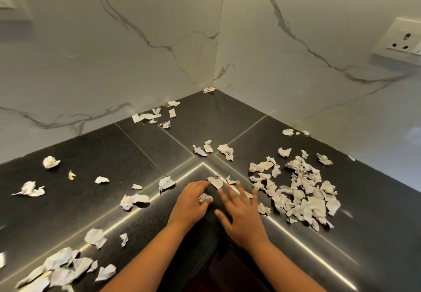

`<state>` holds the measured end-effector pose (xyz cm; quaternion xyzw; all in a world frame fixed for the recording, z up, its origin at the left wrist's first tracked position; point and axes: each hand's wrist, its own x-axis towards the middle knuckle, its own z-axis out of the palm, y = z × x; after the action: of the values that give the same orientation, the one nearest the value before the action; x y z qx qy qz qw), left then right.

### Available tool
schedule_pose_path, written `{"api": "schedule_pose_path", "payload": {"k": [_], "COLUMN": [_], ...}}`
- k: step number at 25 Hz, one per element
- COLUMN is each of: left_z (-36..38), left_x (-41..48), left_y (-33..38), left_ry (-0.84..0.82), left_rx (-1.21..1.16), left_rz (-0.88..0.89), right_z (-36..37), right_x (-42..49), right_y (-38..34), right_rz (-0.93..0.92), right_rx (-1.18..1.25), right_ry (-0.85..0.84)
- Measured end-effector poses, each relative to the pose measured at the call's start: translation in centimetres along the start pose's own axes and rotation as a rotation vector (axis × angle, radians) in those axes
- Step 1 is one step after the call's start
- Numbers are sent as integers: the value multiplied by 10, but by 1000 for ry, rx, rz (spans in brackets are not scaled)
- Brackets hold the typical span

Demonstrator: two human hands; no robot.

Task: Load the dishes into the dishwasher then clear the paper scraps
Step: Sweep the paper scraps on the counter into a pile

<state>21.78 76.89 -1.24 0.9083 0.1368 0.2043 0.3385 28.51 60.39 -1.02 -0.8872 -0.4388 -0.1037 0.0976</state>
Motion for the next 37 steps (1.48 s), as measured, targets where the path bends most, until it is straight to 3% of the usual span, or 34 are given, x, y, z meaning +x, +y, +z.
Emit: {"api": "schedule_pose_path", "payload": {"k": [2,4,9,12,15,17,19,22,25,28,30,34,37], "left_z": [0,-2,-16,-33,-58,-75,-89,-103,-95,-72,-63,-59,-80], "left_x": [0,-1,-10,-18,-50,-86,-121,-149,-148,-129,-110,-86,-103], "left_y": [1,4,15,23,27,27,25,26,31,32,38,59,67], "left_ry": [-2,-18,-37,109,332,394,335,117,-111,-20,53,128,149], "left_rx": [-9,-21,-356,-597,-472,-314,-133,-10,116,266,215,173,317], "left_rz": [-28,-76,-302,-448,-475,-501,-546,-641,-674,-630,-610,-582,-749], "right_z": [-1,-2,-3,-4,-4,-2,-1,1,-2,-2,-3,0,1], "right_x": [-4,-2,-1,0,1,1,5,13,18,17,18,14,15], "right_y": [-2,1,1,3,2,2,0,-8,-11,-6,-6,-4,-4], "right_rz": [-256,-328,-186,-113,-68,-97,-163,-265,-207,-10,84,-24,-45], "right_rx": [10,17,-3,28,26,25,19,13,19,14,44,73,98], "right_ry": [-1,-41,-240,-282,-282,-225,-167,-151,-166,-164,-138,-57,-45]}}
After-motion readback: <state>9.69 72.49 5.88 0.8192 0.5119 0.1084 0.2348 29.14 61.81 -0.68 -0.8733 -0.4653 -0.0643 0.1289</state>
